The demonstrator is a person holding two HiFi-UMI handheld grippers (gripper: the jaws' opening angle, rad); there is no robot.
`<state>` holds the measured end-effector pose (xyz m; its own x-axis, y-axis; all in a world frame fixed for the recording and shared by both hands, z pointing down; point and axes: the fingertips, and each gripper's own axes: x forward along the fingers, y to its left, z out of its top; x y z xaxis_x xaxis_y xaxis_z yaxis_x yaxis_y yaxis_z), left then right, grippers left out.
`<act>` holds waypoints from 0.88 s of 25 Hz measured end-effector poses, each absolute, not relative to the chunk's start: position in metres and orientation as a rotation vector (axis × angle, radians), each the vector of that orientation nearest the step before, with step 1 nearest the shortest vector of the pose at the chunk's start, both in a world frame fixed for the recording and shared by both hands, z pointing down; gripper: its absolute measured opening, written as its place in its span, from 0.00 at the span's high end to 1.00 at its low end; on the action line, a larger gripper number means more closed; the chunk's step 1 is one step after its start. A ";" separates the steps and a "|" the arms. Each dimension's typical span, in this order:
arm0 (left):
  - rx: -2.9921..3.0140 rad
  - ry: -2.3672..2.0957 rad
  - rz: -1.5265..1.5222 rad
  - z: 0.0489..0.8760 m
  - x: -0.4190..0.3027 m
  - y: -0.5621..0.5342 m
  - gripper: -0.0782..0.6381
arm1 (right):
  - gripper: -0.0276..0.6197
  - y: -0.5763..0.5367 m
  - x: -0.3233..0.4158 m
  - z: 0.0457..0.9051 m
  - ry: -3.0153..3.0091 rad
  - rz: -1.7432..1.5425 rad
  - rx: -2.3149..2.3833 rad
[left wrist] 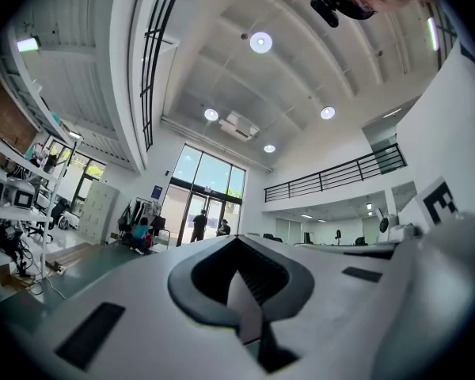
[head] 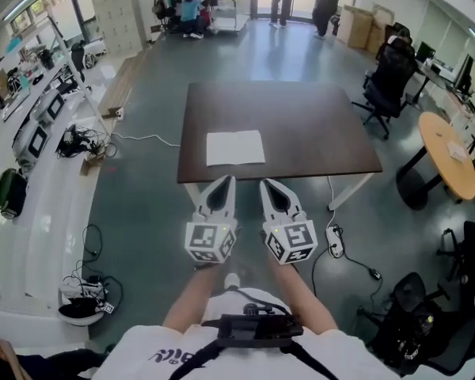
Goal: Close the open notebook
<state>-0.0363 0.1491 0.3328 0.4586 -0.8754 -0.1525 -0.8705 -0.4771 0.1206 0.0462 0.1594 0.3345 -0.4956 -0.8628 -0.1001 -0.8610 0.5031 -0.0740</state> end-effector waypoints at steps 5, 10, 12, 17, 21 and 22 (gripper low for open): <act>2.635 -1.593 -0.335 0.331 -0.065 0.108 0.88 | 0.95 0.112 0.014 0.335 2.649 -0.029 -1.532; 2.607 -1.614 -0.336 0.337 -0.083 0.079 0.88 | 0.95 0.084 0.001 0.333 2.662 -0.033 -1.520; 2.580 -1.628 -0.331 0.345 -0.087 0.066 0.88 | 0.95 0.071 0.003 0.335 2.667 -0.030 -1.513; 2.558 -1.659 -0.310 0.353 -0.077 0.024 0.88 | 0.95 0.024 0.019 0.343 2.668 -0.063 -1.490; 2.566 -1.700 -0.293 0.348 -0.060 -0.025 0.88 | 0.95 -0.026 0.034 0.347 2.686 -0.053 -1.456; 2.586 -1.710 -0.275 0.347 -0.056 -0.040 0.88 | 0.95 -0.043 0.037 0.349 2.691 -0.056 -1.458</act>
<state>-0.0558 -0.0404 0.3466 0.3806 -0.9155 -0.1306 -0.9103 -0.3957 0.1215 0.0370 -0.0431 0.3487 -0.5441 -0.8373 -0.0533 -0.8344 0.5467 -0.0702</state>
